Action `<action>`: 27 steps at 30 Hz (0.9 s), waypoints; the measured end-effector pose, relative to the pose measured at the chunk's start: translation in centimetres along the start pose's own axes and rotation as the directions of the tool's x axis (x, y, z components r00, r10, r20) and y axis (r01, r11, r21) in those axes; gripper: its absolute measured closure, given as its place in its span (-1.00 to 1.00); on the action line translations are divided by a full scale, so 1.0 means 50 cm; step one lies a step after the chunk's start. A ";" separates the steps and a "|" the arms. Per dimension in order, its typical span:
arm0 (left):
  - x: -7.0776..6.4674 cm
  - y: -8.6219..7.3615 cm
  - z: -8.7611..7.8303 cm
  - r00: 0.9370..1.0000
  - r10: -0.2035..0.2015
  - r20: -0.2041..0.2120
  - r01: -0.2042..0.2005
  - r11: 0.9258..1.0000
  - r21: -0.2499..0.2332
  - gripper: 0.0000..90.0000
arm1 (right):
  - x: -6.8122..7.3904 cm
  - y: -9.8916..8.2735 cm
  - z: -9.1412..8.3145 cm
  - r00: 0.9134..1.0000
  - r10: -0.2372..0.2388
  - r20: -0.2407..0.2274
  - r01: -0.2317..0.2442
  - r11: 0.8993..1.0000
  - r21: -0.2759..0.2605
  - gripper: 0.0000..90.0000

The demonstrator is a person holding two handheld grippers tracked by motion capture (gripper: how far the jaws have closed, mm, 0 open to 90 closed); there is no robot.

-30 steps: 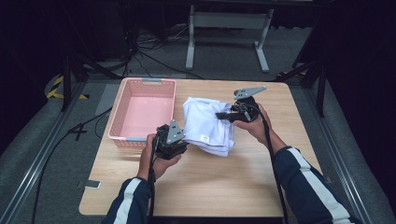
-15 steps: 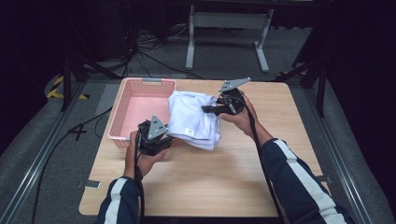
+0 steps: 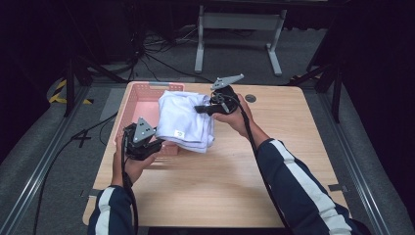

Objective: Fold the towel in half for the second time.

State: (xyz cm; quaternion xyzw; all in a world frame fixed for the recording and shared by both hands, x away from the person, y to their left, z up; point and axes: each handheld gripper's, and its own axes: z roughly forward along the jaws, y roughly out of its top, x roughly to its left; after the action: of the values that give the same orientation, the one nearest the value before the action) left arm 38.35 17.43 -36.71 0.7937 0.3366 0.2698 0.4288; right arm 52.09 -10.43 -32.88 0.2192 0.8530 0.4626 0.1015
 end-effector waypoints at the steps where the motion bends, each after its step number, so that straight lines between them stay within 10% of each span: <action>1: 0.007 -0.001 -0.006 1.000 -0.003 -0.004 0.003 1.000 0.000 0.46 | 0.002 0.006 0.005 1.000 -0.001 -0.003 0.001 1.000 -0.002 0.41; 27: 0.134 -0.066 -0.046 0.989 -0.079 -0.121 0.087 0.994 0.062 0.46 | 0.040 0.091 0.180 0.999 0.027 -0.022 -0.027 1.000 0.013 0.39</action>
State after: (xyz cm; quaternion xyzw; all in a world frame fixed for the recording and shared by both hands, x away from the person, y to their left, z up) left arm 39.94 25.05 -37.51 0.7756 0.4031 0.2869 0.3919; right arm 54.97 -0.64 -33.98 0.2262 0.8540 0.4608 0.0846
